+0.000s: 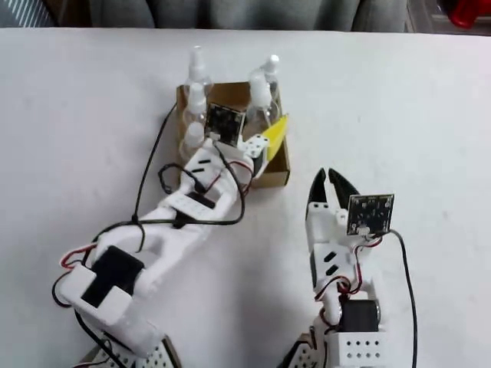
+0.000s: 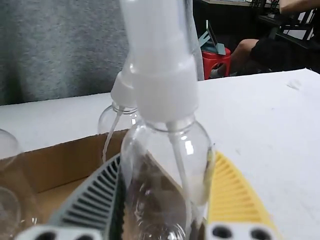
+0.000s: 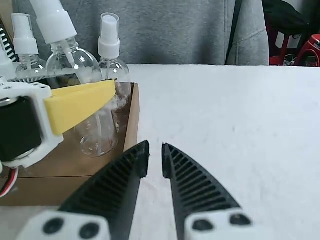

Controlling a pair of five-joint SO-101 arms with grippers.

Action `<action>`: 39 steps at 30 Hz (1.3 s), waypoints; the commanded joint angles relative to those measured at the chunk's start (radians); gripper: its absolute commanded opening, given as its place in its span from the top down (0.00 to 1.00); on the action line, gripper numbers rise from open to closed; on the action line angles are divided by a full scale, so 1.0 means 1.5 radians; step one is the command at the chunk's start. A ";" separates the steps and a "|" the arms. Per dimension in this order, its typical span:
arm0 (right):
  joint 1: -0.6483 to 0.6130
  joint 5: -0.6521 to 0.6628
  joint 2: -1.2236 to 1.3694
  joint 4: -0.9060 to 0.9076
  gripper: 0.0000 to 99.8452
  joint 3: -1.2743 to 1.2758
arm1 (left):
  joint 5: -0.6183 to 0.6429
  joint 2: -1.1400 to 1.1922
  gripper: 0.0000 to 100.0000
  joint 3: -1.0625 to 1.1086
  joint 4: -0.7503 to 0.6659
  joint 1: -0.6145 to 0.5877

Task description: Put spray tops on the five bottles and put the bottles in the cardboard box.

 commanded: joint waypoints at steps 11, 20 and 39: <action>-0.004 0.006 -0.008 0.005 0.98 0.006 | -0.001 0.072 0.98 -0.094 -0.018 -0.011; -0.004 0.006 -0.008 0.005 0.98 0.006 | -0.002 0.117 0.98 -0.115 -0.018 -0.012; -0.003 0.006 -0.008 0.005 0.98 0.006 | -0.068 0.172 0.97 -0.115 -0.018 -0.010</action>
